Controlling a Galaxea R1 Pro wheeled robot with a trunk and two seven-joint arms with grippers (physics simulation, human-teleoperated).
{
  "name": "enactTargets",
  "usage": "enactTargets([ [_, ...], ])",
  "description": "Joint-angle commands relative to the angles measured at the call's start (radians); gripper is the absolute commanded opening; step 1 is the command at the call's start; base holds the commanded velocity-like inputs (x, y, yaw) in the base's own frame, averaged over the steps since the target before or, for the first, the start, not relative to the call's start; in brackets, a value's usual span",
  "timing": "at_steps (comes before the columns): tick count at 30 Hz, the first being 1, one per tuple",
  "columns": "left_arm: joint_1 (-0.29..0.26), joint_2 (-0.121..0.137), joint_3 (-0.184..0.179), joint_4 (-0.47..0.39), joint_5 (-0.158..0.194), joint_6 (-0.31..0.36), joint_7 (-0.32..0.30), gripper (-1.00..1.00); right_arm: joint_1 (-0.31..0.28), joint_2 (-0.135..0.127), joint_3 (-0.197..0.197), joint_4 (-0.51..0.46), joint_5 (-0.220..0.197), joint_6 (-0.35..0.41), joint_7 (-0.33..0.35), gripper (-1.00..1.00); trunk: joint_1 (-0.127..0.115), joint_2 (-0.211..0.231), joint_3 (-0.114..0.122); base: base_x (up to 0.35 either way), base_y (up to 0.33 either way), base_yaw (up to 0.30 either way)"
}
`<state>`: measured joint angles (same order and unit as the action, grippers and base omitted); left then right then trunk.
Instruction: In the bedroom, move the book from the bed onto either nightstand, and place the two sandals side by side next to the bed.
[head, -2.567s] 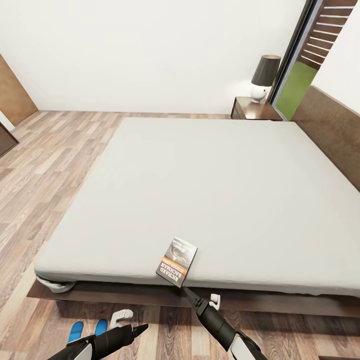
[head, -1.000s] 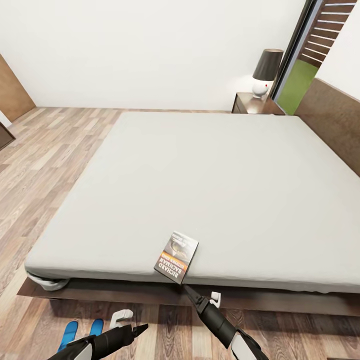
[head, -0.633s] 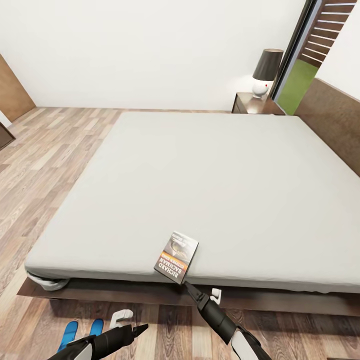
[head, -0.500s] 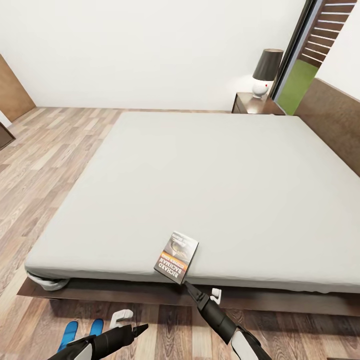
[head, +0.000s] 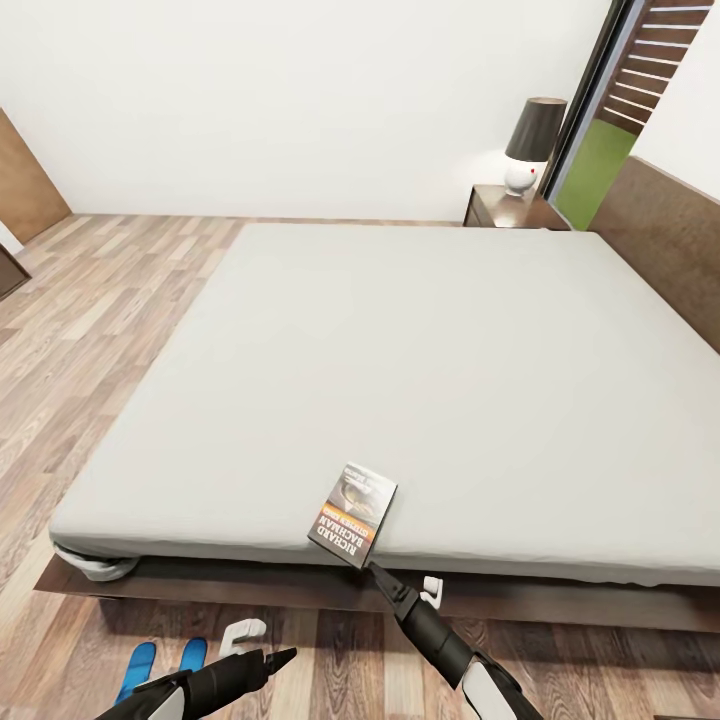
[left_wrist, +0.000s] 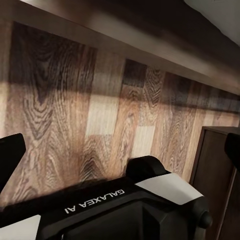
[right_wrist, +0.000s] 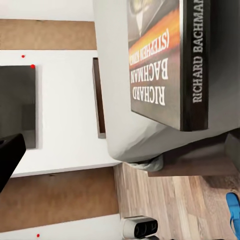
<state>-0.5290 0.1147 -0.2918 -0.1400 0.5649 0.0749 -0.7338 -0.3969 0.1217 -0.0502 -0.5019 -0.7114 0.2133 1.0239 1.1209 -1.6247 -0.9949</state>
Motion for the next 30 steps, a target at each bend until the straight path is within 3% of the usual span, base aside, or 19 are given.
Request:
enactTargets([
  [1, 0.000, 0.001, -0.005, -0.001, 0.010, 0.008, -0.002, 1.00, 0.000, 0.001, -0.005, 0.000, -0.002, 0.011, 0.004, 1.00, 0.000, 0.000, -0.001, 0.000, 0.087, 0.000],
  [8, 0.000, 0.001, -0.005, -0.001, 0.010, 0.008, -0.002, 1.00, 0.000, 0.001, -0.005, 0.000, -0.002, 0.010, 0.004, 1.00, 0.000, 0.000, -0.001, 0.000, 0.136, 0.000],
  [30, 0.000, 0.000, -0.006, -0.001, 0.010, 0.007, -0.002, 1.00, 0.000, 0.001, -0.005, 0.000, -0.002, 0.010, 0.004, 1.00, 0.000, 0.000, -0.001, 0.035, 0.004, 0.000],
])
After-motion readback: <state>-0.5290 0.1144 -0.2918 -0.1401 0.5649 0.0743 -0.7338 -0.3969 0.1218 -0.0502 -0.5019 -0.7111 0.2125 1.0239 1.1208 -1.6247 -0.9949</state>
